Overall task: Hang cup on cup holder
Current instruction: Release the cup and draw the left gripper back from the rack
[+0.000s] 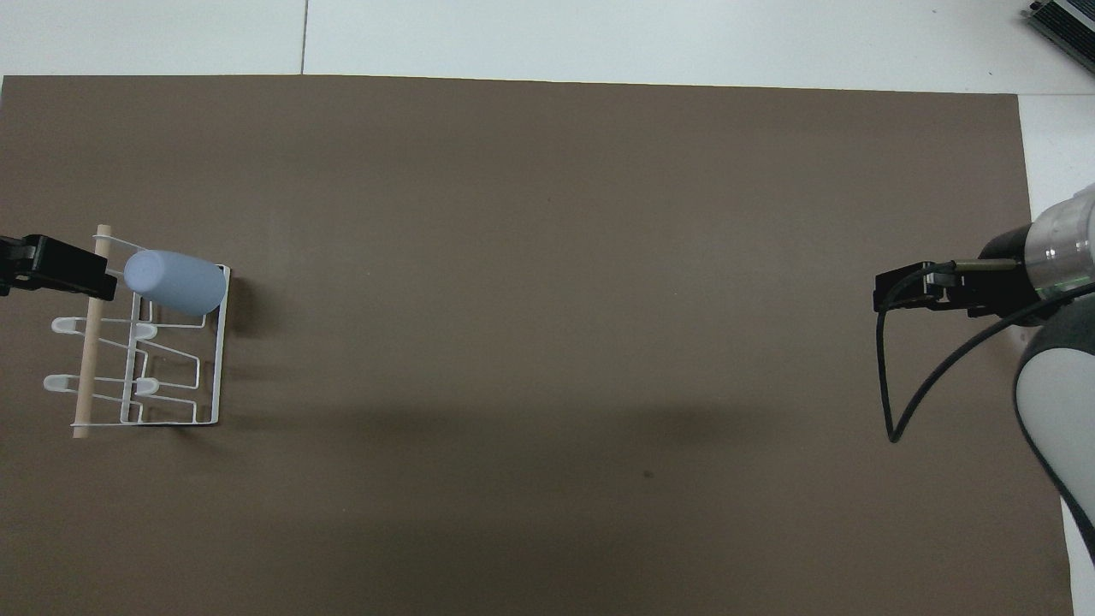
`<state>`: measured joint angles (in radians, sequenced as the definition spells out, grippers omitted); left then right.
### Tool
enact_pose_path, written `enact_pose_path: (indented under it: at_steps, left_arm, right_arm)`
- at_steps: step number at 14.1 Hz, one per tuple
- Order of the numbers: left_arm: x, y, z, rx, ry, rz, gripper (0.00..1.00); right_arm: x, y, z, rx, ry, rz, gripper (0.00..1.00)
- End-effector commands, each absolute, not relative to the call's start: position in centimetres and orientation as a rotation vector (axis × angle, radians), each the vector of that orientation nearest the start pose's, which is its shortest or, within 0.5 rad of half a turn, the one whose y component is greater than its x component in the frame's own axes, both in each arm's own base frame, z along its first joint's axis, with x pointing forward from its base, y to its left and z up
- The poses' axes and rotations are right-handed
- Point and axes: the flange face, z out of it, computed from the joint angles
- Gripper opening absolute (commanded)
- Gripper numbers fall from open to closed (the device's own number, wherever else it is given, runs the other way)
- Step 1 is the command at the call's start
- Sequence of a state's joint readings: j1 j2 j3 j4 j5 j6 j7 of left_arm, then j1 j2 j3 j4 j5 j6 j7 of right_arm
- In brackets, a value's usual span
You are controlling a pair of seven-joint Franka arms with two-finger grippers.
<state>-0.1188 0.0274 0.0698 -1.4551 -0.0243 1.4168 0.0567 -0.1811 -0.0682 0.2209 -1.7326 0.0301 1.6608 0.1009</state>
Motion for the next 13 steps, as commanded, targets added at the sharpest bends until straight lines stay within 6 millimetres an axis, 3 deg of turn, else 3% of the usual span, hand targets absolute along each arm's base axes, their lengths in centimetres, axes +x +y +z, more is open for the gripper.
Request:
enact_pose_path:
  at_steps: [1, 4, 8, 13]
  left_arm:
    - [55.0, -3.4, 66.0, -3.157, 0.182, 0.126, 1.0]
    - [54.3, -2.4, 67.0, -3.16, 0.17, 0.096, 1.0]
    - [52.7, -2.5, 66.2, -3.163, 0.184, 0.124, 1.0]
    - [53.1, -2.2, 66.2, -3.157, 0.324, 0.07, 1.0]
  right_arm:
    - [53.2, 2.5, 59.4, -3.109, 0.085, 0.006, 1.0]
    - [53.2, 2.5, 59.4, -3.109, 0.085, 0.006, 1.0]
    - [53.2, 2.5, 59.4, -3.11, 0.085, 0.006, 1.0]
    - [53.2, 2.5, 59.4, -3.109, 0.085, 0.006, 1.0]
